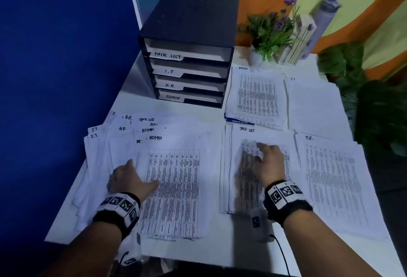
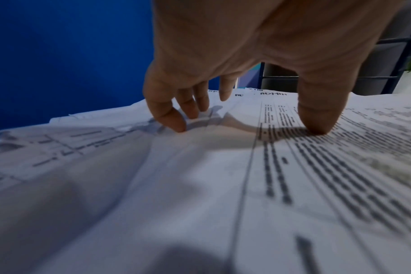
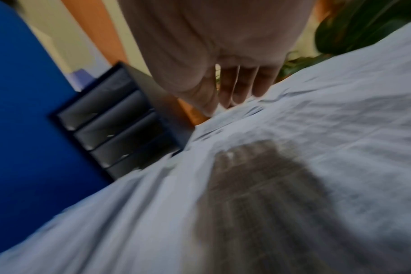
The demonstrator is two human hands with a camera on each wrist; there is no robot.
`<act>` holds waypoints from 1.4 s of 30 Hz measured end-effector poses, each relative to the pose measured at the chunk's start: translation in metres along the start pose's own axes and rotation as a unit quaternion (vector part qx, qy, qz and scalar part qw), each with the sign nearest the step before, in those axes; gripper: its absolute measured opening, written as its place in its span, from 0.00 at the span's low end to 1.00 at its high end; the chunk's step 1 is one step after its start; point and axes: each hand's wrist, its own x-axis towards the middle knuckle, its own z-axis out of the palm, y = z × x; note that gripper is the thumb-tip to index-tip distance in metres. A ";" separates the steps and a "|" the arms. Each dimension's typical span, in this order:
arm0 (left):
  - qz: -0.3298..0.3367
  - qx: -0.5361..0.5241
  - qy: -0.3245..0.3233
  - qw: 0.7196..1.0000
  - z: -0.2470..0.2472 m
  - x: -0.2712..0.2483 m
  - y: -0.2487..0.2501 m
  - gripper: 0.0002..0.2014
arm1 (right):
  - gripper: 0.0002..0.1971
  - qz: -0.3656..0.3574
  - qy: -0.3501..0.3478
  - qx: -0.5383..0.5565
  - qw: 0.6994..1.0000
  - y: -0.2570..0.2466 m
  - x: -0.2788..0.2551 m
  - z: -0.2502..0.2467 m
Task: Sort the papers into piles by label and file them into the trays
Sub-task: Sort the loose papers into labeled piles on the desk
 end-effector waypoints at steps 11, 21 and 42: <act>0.073 -0.131 -0.074 0.986 0.006 -0.005 -0.012 0.33 | 0.10 0.021 -0.183 0.130 0.974 -0.084 -0.053 0.068; 0.015 -0.386 -0.072 0.920 0.004 0.001 -0.022 0.05 | 0.05 0.146 -0.154 0.360 0.908 -0.065 -0.051 0.058; -0.003 -0.382 0.002 0.924 -0.021 -0.005 -0.026 0.13 | 0.02 0.172 -0.159 0.277 0.932 -0.051 -0.053 0.046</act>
